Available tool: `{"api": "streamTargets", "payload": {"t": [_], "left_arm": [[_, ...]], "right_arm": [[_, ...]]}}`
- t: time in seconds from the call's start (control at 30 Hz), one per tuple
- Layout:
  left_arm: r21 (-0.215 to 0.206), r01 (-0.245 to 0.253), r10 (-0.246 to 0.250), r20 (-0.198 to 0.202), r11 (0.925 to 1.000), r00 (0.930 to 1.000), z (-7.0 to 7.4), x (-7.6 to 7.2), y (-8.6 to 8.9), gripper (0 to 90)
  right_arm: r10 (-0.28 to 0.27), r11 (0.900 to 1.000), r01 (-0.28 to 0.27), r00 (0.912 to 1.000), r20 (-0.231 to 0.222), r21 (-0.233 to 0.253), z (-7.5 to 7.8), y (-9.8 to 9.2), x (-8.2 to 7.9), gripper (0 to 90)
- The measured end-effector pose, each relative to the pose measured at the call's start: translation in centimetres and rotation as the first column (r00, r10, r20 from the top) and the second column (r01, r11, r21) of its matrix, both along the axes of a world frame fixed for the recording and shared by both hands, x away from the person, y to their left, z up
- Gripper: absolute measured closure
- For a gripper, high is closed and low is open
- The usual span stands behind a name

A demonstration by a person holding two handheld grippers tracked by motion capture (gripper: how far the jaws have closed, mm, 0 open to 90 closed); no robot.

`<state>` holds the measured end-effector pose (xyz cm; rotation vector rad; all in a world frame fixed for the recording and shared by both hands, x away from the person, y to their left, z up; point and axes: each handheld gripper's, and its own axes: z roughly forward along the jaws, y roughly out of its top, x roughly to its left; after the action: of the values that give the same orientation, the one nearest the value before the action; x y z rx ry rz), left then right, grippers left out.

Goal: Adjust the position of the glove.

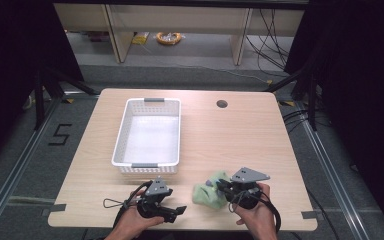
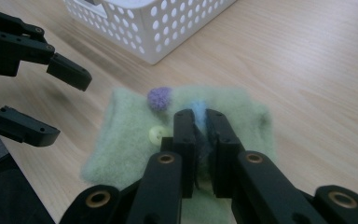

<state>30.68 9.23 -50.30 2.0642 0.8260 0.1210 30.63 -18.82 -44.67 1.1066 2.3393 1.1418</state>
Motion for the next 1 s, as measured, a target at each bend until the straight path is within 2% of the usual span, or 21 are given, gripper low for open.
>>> {"api": "streamTargets", "payload": {"t": [0.07, 0.1, 0.13, 0.2, 0.23, 0.3, 0.37, 0.4, 0.43, 0.47, 0.6, 0.67, 0.7, 0.73, 0.77, 0.8, 0.83, 0.87, 0.9, 0.93, 1.0], "left_arm": [[-0.008, -0.004, 0.004, -0.001, 1.0000, 1.0000, 0.0, 0.0, -0.1, 22.8], [0.017, 0.010, -0.010, 0.005, 0.9998, 0.9999, 0.1, 0.1, 0.1, 22.9], [0.002, -0.004, 0.004, -0.007, 1.0000, 1.0000, 0.0, 0.0, -0.1, 23.1], [0.002, 0.020, -0.020, 0.003, 0.9998, 0.9998, 0.0, 0.0, 0.0, 23.8], [-0.012, 0.012, -0.012, -0.003, 0.9999, 0.9999, 0.0, -0.1, -0.2, 23.8], [0.000, 0.021, -0.021, 0.003, 0.9998, 0.9998, 0.0, -0.1, -0.2, 24.3], [-0.009, 0.015, -0.015, 0.000, 0.9998, 0.9999, 0.1, -0.3, -0.3, 24.4], [0.001, 0.015, -0.015, -0.004, 0.9999, 0.9999, 0.1, -0.3, -0.3, 24.5], [-0.024, 0.017, -0.017, 0.001, 0.9996, 0.9998, 0.0, -0.4, -0.5, 24.9], [-0.008, 0.028, -0.028, 0.002, 0.9996, 0.9996, 0.1, -0.5, -0.6, 25.7], [-0.030, 0.042, -0.042, 0.004, 0.9987, 0.9991, 0.1, -0.9, -1.1, 28.0], [-0.023, 0.045, -0.045, 0.002, 0.9987, 0.9990, 0.2, -0.9, -1.2, 29.1], [-0.035, 0.036, -0.037, -0.011, 0.9987, 0.9993, 0.1, -1.0, -1.5, 30.2], [-0.040, 0.045, -0.046, -0.004, 0.9982, 0.9990, 0.1, -1.2, -1.9, 31.4], [-0.040, 0.045, -0.046, -0.004, 0.9982, 0.9990, 0.1, -1.2, -1.9, 32.0], [-0.048, 0.053, -0.054, -0.028, 0.9974, 0.9981, 0.1, -1.3, -2.2, 32.0], [-0.060, 0.048, -0.050, -0.023, 0.9970, 0.9985, 0.0, -1.5, -2.6, 32.8], [-0.050, 0.052, -0.052, -0.014, 0.9974, 0.9985, 0.0, -1.6, -2.8, 34.1], [-0.068, 0.053, -0.055, -0.022, 0.9962, 0.9982, 0.0, -1.6, -3.1, 35.5], [-0.071, 0.056, -0.056, -0.001, 0.9959, 0.9984, 0.1, -1.7, -3.3, 36.6], [-0.087, 0.051, -0.051, 0.001, 0.9949, 0.9987, 0.2, -1.8, -4.2, 38.5]], "right_arm": [[-0.003, 1.000, 0.003, 0.9999, -0.015, 0.001, -0.1, 0.2, 0.0, 83.7], [-0.004, 1.000, 0.004, 0.9997, -0.026, -0.002, -0.3, 0.4, 0.0, 83.6], [-0.012, 1.000, 0.012, 0.9995, -0.028, 0.004, -0.6, 0.6, 0.1, 83.4], [-0.008, 1.000, 0.007, 0.9997, -0.023, -0.007, -1.4, 0.9, 0.4, 83.2], [-0.008, 1.000, 0.007, 0.9997, -0.023, -0.007, -1.4, 0.9, 0.4, 83.2], [-0.014, 1.000, 0.014, 0.9985, -0.052, -0.007, -2.2, 1.4, 0.5, 83.1], [-0.011, 1.000, 0.011, 0.9989, -0.045, -0.009, -2.6, 1.5, 0.6, 83.0], [-0.015, 1.000, 0.015, 0.9983, -0.057, -0.004, -2.7, 1.7, 0.6, 83.0], [-0.006, 1.000, 0.005, 0.9986, -0.053, -0.015, -2.9, 1.8, 0.7, 82.9], [-0.008, 1.000, 0.007, 0.9985, -0.054, -0.020, -3.1, 2.1, 0.7, 82.9], [-0.005, 1.000, 0.004, 0.9981, -0.061, -0.011, -3.4, 2.3, 0.6, 79.8], [0.002, 1.000, -0.003, 0.9986, -0.054, -0.018, -3.5, 2.2, 0.6, 78.9], [-0.010, 1.000, 0.010, 0.9976, -0.069, -0.008, -3.4, 2.1, 0.5, 77.2], [-0.006, 1.000, 0.007, 0.9977, -0.068, 0.011, -3.3, 1.9, 0.5, 71.3], [-0.006, 1.000, 0.007, 0.9977, -0.068, 0.011, -3.3, 1.9, 0.5, 71.3], [0.003, 1.000, -0.002, 0.9984, -0.056, 0.014, -3.1, 1.7, 0.5, 70.0], [0.005, 1.000, -0.004, 0.9986, -0.053, 0.019, -2.8, 1.5, 0.5, 67.9], [0.015, 1.000, -0.014, 0.9993, -0.035, 0.020, -2.4, 1.2, 0.5, 67.7], [0.007, 1.000, -0.006, 0.9993, -0.036, 0.022, -2.0, 0.8, 0.6, 66.8], [0.005, 1.000, -0.005, 0.9995, -0.030, 0.024, -1.6, 0.3, 0.6, 66.7], [0.004, 1.000, -0.004, 0.9998, -0.021, 0.012, -0.9, -1.3, 1.0, 65.9]]}}
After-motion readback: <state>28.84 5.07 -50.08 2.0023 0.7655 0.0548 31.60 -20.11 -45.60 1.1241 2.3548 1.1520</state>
